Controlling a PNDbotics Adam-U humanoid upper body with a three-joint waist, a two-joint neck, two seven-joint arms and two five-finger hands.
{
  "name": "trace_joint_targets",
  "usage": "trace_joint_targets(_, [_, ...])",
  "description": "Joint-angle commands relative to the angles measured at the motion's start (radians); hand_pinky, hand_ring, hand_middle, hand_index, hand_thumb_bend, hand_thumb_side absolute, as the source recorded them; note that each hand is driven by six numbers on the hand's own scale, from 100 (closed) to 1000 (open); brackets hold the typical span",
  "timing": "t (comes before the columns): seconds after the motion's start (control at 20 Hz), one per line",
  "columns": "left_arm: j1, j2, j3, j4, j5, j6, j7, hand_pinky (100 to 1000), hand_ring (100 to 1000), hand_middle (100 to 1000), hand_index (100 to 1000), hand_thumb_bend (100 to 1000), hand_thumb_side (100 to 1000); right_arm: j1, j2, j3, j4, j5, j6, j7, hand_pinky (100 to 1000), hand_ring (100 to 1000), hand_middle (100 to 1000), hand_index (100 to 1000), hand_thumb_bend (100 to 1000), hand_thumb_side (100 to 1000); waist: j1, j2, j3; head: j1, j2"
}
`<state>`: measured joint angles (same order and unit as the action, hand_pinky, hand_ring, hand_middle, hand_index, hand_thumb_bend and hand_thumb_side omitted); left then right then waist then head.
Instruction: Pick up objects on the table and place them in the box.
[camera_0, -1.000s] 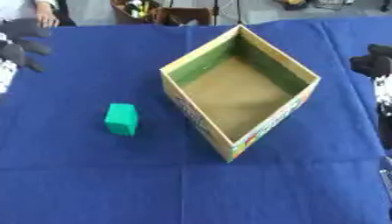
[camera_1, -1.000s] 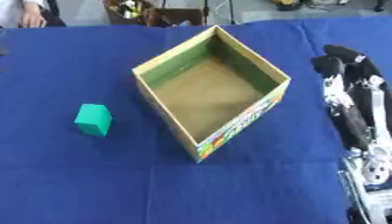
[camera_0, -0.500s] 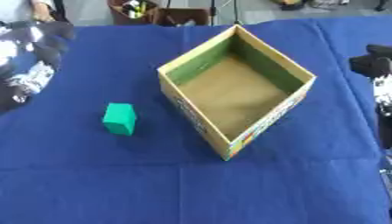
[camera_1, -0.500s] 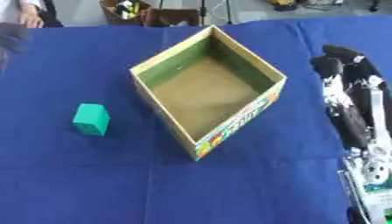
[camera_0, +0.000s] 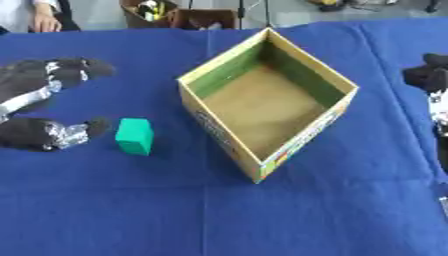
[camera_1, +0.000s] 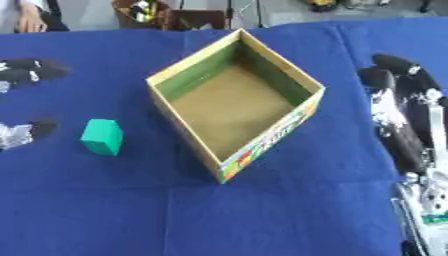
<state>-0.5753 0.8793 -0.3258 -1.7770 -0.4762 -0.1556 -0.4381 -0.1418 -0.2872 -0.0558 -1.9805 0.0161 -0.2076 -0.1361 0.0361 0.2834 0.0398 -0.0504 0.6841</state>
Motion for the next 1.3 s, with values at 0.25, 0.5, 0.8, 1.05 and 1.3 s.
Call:
trace_joint_targets(0.25, [-0.074,0.013,-0.026,0.062,-0.074,0.008,-0.106,800,896,952,1000,686,911,-0.007,-0.014,0.001,-0.019,-0.003,0.002,0.009,765,724,590,760,100,576,0.005,-0.012,-0.002,0.005,0.003])
trace_joint_targets(0.5, [-0.130,-0.023,-0.050,0.134,-0.118,0.023,-0.183,790,889,940,1000,719,893,-0.006,-0.011,0.003,-0.019,-0.002,0.005,0.015,766,725,590,759,100,575,0.008,-0.010,-0.008,0.009,0.004])
trace_joint_targets(0.8, [-0.195,-0.080,-0.043,0.229,-0.121,-0.002,-0.281,789,889,921,1000,765,867,-0.007,-0.005,0.005,-0.019,-0.002,0.009,0.020,767,725,588,758,100,575,0.010,-0.007,-0.014,0.012,0.005])
trace_joint_targets(1.05, [-0.227,-0.107,-0.023,0.296,-0.093,-0.045,-0.362,786,893,929,1000,774,847,-0.008,0.001,0.004,-0.019,0.002,0.015,0.022,768,726,587,757,100,573,0.015,-0.001,-0.018,0.006,0.011])
trace_joint_targets(1.3, [-0.243,-0.127,-0.016,0.351,-0.066,-0.068,-0.432,785,896,928,1000,783,832,-0.011,0.008,0.003,-0.019,0.006,0.021,0.023,769,726,587,756,100,572,0.018,0.007,-0.018,0.004,0.014])
